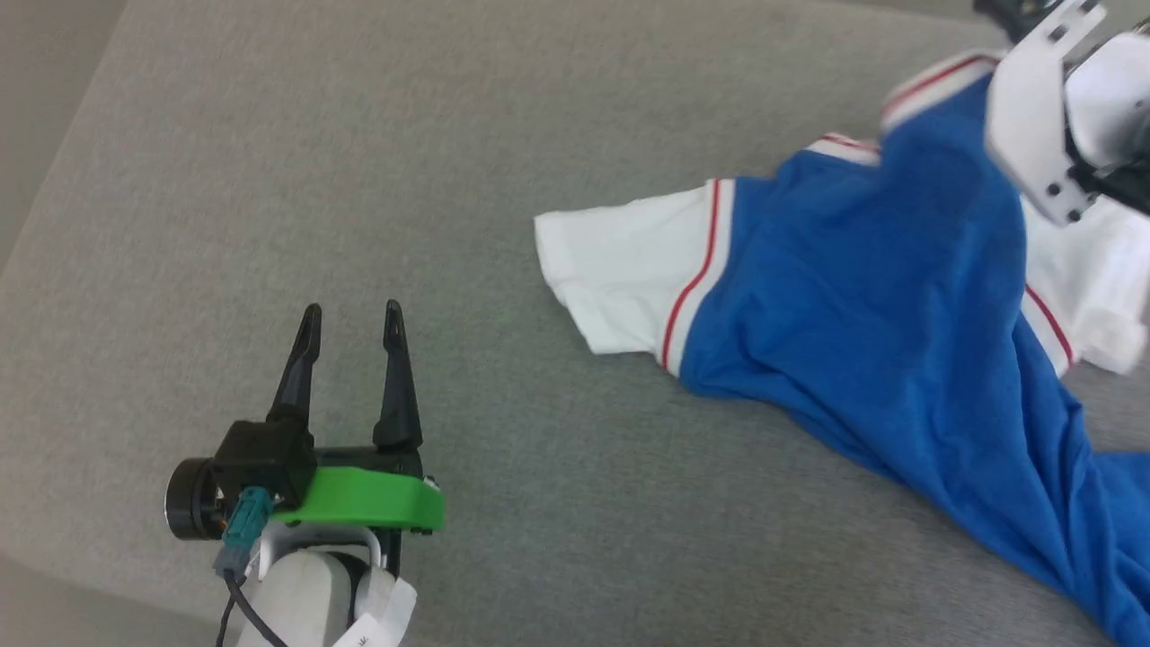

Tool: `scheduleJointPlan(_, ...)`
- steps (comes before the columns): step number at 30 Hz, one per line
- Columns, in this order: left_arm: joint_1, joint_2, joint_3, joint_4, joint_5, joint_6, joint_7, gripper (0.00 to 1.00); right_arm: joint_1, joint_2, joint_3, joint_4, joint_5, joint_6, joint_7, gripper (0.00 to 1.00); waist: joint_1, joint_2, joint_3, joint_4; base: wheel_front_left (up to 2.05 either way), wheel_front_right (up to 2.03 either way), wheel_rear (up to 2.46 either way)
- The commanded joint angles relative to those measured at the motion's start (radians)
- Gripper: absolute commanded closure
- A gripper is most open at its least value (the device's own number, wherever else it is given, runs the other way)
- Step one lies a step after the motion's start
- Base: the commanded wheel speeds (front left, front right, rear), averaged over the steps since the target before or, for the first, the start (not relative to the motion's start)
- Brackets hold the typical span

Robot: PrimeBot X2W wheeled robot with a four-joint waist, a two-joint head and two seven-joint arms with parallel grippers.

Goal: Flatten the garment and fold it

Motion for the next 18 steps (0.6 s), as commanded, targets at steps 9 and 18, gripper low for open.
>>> scheduleJointPlan(9, -0.046, -0.003, -0.011, 0.011, -0.012, 0.019, -0.004, 0.00, 0.071, 0.091, 0.117, 0.182, 0.080, -0.002, -0.111, 1.00, -0.0001, 0.0000, 0.101, 0.092, 0.00, 0.00, 0.00)
scheduleJointPlan(18, -0.032, -0.003, 0.052, 0.016, 0.060, -0.014, -0.004, 0.00, 0.068, 0.121, 0.151, 0.216, 0.117, -0.002, -0.373, 0.00, -0.0001, 0.0000, -0.017, 0.015, 0.00, 0.00, 0.00)
